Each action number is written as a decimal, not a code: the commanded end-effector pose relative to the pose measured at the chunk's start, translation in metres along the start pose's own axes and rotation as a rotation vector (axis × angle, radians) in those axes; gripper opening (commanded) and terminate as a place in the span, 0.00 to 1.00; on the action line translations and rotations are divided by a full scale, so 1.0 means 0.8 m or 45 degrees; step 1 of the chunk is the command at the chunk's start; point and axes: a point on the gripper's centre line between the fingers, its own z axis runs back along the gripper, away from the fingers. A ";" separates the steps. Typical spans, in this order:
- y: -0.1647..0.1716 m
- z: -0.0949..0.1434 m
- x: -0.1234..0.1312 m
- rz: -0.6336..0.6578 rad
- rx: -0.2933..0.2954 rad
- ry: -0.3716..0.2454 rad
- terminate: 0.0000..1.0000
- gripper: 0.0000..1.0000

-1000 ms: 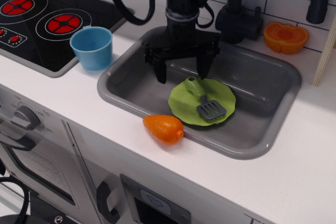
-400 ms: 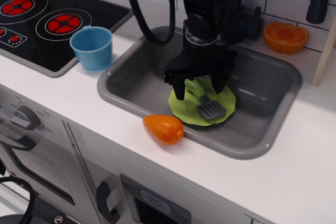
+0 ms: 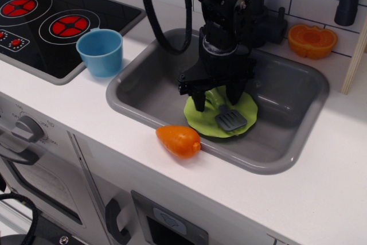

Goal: Take spatula off plate sink

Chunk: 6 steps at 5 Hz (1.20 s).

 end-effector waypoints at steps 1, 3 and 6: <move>-0.006 0.009 0.007 0.017 -0.033 -0.030 0.00 0.00; -0.007 0.049 0.019 -0.055 -0.068 -0.083 0.00 0.00; -0.037 0.058 -0.029 -0.555 -0.146 -0.088 0.00 0.00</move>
